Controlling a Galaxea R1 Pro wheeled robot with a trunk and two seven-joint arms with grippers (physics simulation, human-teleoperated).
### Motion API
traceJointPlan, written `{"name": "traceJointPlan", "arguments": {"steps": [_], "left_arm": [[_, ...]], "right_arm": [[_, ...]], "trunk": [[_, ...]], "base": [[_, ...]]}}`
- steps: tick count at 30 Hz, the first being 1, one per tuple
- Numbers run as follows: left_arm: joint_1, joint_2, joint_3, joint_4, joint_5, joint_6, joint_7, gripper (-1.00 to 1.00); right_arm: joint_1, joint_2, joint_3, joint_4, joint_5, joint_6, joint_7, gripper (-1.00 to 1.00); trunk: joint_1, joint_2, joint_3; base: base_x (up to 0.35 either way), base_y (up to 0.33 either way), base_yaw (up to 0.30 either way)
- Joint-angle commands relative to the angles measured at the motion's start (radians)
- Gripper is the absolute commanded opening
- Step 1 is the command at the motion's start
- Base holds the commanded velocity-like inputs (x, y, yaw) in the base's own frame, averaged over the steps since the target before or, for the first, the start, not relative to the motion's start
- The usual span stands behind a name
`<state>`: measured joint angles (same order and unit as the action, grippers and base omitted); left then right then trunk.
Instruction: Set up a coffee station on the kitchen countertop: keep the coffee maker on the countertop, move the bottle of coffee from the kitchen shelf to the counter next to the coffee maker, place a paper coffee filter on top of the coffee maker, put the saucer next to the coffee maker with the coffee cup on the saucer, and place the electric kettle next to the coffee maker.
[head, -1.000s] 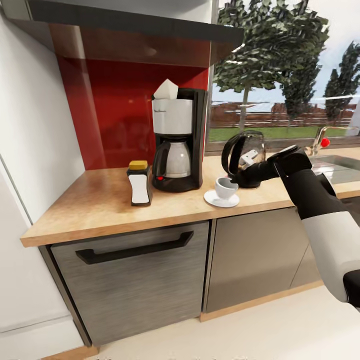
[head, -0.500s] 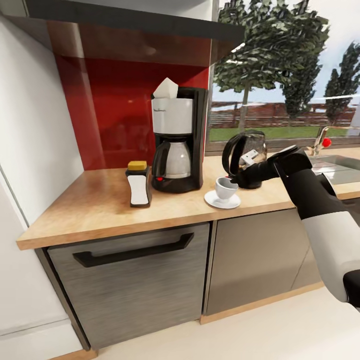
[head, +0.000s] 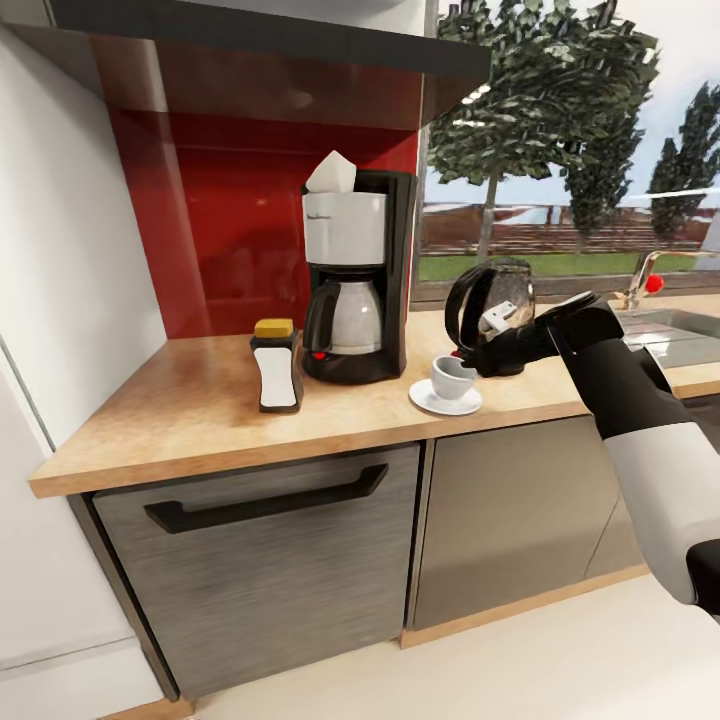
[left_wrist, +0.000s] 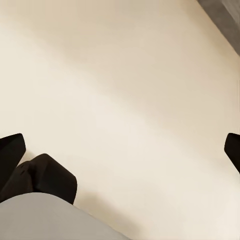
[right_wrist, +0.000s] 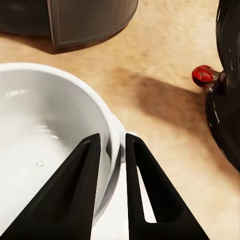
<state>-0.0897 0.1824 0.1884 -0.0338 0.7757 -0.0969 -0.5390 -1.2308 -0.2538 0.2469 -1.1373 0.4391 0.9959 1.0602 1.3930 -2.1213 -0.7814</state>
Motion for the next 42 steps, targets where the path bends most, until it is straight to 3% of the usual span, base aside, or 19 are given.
{"name": "traceJointPlan", "arguments": {"steps": [1, 17, 18, 29, 42], "left_arm": [[-0.001, 0.0, 0.008, 0.002, -0.007, -0.003, -0.004, 1.0], [-0.001, -0.001, 0.008, 0.002, -0.007, -0.003, -0.004, 1.0], [-0.001, -0.001, 0.008, 0.002, -0.007, -0.003, -0.004, 1.0], [-0.001, -0.001, 0.008, 0.002, -0.007, -0.003, -0.004, 1.0], [-0.001, -0.001, 0.008, 0.002, -0.007, -0.003, -0.004, 1.0]], "right_arm": [[-0.001, -0.001, 0.001, -0.001, 0.009, 0.004, 0.009, -1.0], [-0.001, -0.001, 0.0, 0.001, 0.009, 0.004, 0.009, -1.0], [-0.001, -0.001, 0.0, 0.0, 0.009, 0.004, 0.009, 1.0], [-0.001, -0.001, -0.001, 0.0, 0.009, 0.004, 0.009, 1.0], [-0.001, -0.001, -0.002, -0.001, 0.007, 0.005, 0.009, 1.0]], "trunk": [[0.0, 0.0, -0.001], [0.0, 0.0, -0.001], [0.0, 0.0, -0.001], [0.0, 0.0, -0.001], [-0.05, 0.091, 0.04]], "base": [[0.0, 0.0, 0.0], [0.0, 0.0, 0.0], [0.0, 0.0, 0.0], [0.0, 0.0, 0.0], [0.0, 0.0, 0.0]]}}
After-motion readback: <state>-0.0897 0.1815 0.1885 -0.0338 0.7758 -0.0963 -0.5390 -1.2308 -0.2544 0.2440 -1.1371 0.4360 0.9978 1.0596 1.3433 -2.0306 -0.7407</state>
